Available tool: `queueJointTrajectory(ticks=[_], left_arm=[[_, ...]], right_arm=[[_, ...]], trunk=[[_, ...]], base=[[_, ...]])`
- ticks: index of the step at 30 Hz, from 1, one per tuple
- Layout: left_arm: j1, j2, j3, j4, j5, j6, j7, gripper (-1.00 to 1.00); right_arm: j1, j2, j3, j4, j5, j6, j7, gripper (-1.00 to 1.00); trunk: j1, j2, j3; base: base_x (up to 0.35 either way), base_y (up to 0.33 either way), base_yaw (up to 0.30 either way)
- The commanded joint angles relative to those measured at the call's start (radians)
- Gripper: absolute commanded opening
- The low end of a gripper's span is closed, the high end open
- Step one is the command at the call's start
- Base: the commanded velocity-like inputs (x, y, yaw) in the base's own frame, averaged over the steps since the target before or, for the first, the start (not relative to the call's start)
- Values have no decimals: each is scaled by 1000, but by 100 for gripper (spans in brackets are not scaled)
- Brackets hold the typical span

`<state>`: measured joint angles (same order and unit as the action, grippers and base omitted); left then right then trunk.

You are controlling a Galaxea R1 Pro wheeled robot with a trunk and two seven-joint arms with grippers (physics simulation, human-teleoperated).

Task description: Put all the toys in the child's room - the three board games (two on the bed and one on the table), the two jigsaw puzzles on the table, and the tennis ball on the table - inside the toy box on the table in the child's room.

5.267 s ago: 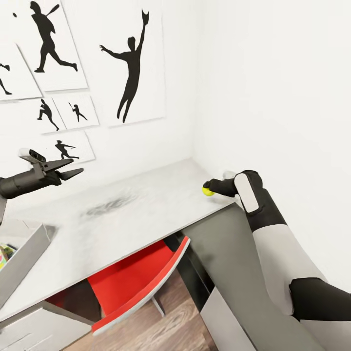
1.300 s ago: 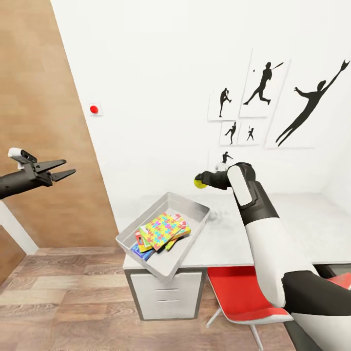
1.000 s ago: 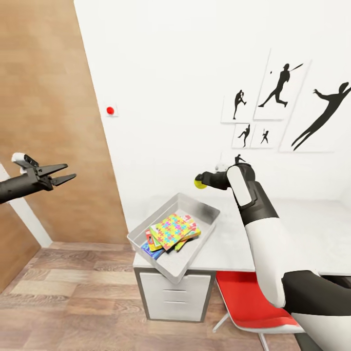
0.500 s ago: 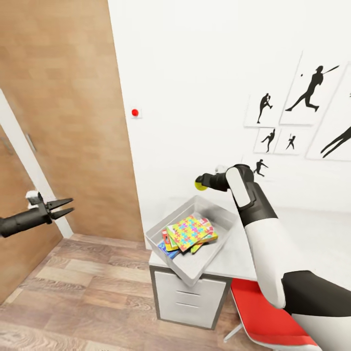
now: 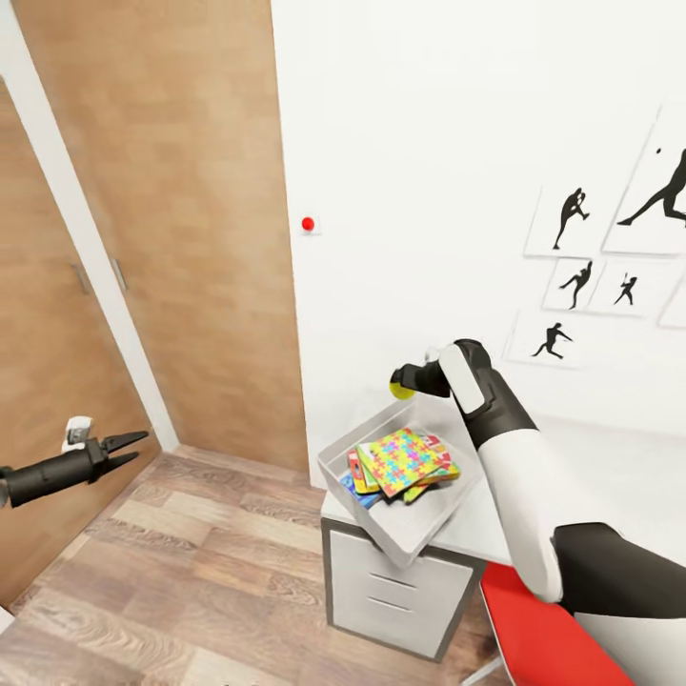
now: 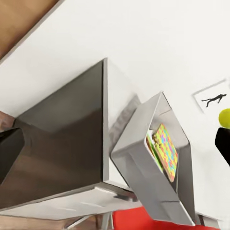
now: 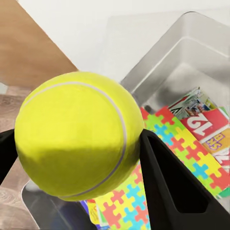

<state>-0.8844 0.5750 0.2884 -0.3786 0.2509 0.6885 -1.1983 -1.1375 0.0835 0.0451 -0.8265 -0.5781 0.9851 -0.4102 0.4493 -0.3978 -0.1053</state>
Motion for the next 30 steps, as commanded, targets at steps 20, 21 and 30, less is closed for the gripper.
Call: queueJointTrajectory(ticks=[20, 21, 30], left_arm=[[2, -2, 2, 1, 4, 8, 85, 100], [2, -2, 2, 1, 4, 8, 85, 100], [2, -4, 2, 1, 4, 8, 86, 100]], right_arm=[[4, -71, -2, 24, -16, 4, -54, -100], [4, -72, -1, 24, -15, 4, -55, -100], [8, -72, 3, 107, -13, 1, -55, -100]], trunk=[[1, -2, 1], [1, -2, 1], [1, -2, 1]], base=[[0, -102, 51], [0, -7, 0], [0, -1, 0]])
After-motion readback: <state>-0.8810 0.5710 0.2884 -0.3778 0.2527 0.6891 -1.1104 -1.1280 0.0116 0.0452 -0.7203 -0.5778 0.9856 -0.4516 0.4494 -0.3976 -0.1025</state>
